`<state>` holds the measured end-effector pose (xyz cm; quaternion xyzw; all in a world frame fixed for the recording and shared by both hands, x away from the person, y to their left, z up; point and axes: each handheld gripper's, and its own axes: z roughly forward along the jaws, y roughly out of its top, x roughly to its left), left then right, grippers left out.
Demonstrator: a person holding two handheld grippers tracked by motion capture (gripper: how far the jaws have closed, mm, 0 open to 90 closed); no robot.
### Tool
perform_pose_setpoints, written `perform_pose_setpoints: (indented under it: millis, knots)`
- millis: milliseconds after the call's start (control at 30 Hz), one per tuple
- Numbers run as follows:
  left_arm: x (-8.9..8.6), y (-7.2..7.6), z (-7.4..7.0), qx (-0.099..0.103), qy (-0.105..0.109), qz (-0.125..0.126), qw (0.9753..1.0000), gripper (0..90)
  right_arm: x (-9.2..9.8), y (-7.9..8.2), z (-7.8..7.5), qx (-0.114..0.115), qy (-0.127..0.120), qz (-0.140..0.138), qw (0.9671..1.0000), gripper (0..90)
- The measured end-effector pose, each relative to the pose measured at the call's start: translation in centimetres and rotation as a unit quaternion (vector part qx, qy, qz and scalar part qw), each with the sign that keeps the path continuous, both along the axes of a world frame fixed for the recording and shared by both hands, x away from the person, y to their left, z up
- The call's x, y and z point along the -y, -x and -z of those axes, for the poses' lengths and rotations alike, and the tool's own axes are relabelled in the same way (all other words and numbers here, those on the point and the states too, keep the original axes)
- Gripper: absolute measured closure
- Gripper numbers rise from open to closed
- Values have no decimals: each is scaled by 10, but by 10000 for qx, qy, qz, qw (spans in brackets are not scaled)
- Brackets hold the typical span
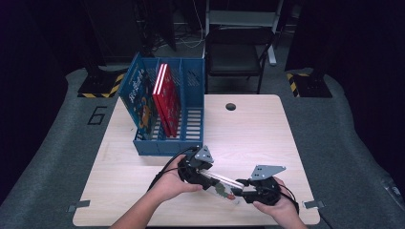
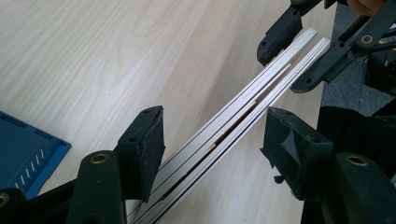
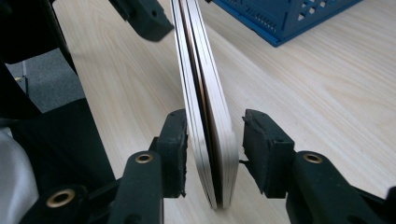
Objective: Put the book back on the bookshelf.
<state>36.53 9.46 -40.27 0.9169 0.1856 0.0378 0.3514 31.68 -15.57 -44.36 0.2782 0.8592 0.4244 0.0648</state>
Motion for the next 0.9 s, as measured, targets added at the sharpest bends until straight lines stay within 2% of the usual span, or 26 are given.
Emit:
perform_pose_setpoints:
  millis: [100,200,367,567,633,733,800,900]
  knots:
    - [1,0,0,54,-56,-3,10000,397,4,0,2,-85,-47,12,10000,683]
    - [0,0,-1,51,-108,3,9999,435,6,-1,1,-29,-157,-31,9999,729]
    - [-5,0,-2,-45,-90,-30,9999,492,9,-9,0,-80,-213,22,9997,702]
    - [-10,0,-3,-40,-159,-183,9997,543,5,-21,0,-163,-234,-14,9996,678]
    - [-11,-3,-5,-143,-220,-157,9995,574,5,-26,0,-160,-259,-2,9995,650]
    - [-10,-5,-7,-193,-348,-203,9990,604,3,-32,0,-177,-280,70,9994,621]
    - [-9,-4,-8,-113,-468,-219,9986,620,1,-36,0,-122,-305,103,9994,606]
    - [-10,-4,-8,-109,-481,-262,9984,642,-1,-39,0,-123,-283,151,9994,586]
